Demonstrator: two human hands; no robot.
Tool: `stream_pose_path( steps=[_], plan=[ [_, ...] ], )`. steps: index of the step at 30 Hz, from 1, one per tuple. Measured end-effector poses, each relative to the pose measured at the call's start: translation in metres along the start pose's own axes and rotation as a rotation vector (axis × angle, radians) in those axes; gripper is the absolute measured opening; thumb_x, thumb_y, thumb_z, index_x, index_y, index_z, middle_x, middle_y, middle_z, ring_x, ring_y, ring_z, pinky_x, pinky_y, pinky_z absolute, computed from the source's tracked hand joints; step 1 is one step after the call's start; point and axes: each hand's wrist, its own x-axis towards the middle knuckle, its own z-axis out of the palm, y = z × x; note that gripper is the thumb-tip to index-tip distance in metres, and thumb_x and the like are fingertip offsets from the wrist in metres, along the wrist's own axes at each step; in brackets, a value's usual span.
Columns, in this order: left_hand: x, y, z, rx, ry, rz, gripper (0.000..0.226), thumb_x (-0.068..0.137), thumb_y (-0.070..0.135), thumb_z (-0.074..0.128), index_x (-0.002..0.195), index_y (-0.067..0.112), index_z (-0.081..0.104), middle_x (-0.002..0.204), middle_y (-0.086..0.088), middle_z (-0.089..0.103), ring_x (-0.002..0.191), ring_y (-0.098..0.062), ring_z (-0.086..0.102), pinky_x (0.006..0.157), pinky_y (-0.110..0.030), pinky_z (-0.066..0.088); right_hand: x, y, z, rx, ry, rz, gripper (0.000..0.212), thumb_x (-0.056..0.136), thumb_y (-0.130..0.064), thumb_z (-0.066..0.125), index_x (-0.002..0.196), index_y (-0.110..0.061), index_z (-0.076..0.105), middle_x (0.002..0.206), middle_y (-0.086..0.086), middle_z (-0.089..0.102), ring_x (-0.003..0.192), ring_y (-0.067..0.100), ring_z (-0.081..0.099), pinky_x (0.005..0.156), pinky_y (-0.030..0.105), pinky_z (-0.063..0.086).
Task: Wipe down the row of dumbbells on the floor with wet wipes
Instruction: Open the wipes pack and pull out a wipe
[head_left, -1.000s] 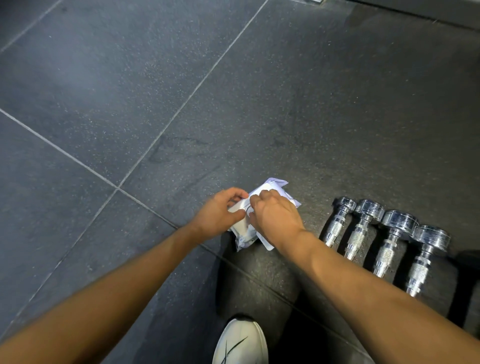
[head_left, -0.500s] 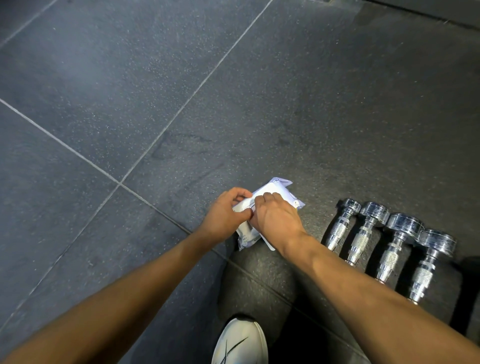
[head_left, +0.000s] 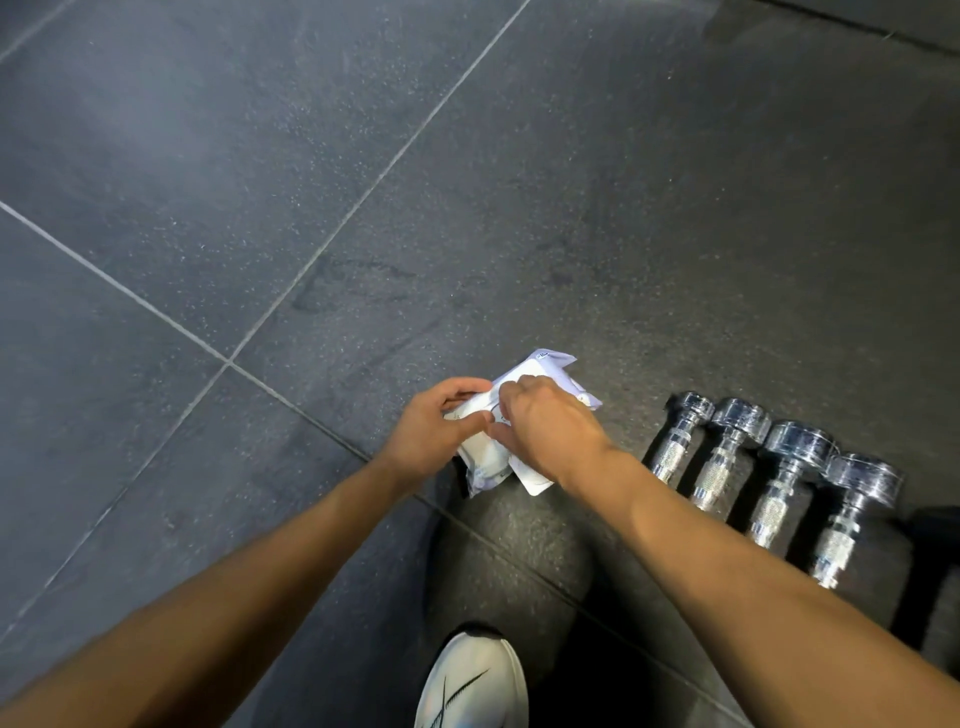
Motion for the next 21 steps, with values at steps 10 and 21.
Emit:
stream_pose_path(
  steps=[10, 21],
  plan=[
    [-0.001, 0.000, 0.002, 0.011, 0.008, -0.006, 0.035, 0.090, 0.012, 0.075, 0.124, 0.021, 0.069, 0.118, 0.006, 0.073, 0.108, -0.013, 0.069, 0.096, -0.039, 0.058, 0.002, 0.000, 0.002, -0.256, -0.139, -0.121, 0.030, 0.102, -0.018, 0.042, 0.127, -0.004, 0.049, 0.123, 0.016, 0.057, 0.110, 0.030, 0.059, 0.071, 0.035, 0.032],
    [-0.002, -0.001, 0.003, -0.025, 0.023, 0.001, 0.034, 0.089, 0.009, 0.075, 0.121, 0.021, 0.071, 0.114, 0.005, 0.076, 0.109, -0.015, 0.070, 0.098, -0.041, 0.058, 0.006, -0.028, -0.007, -0.337, -0.179, -0.043, 0.029, 0.101, -0.021, 0.050, 0.127, -0.011, 0.058, 0.123, 0.008, 0.064, 0.115, 0.027, 0.062, 0.081, 0.033, 0.044]
  ],
)
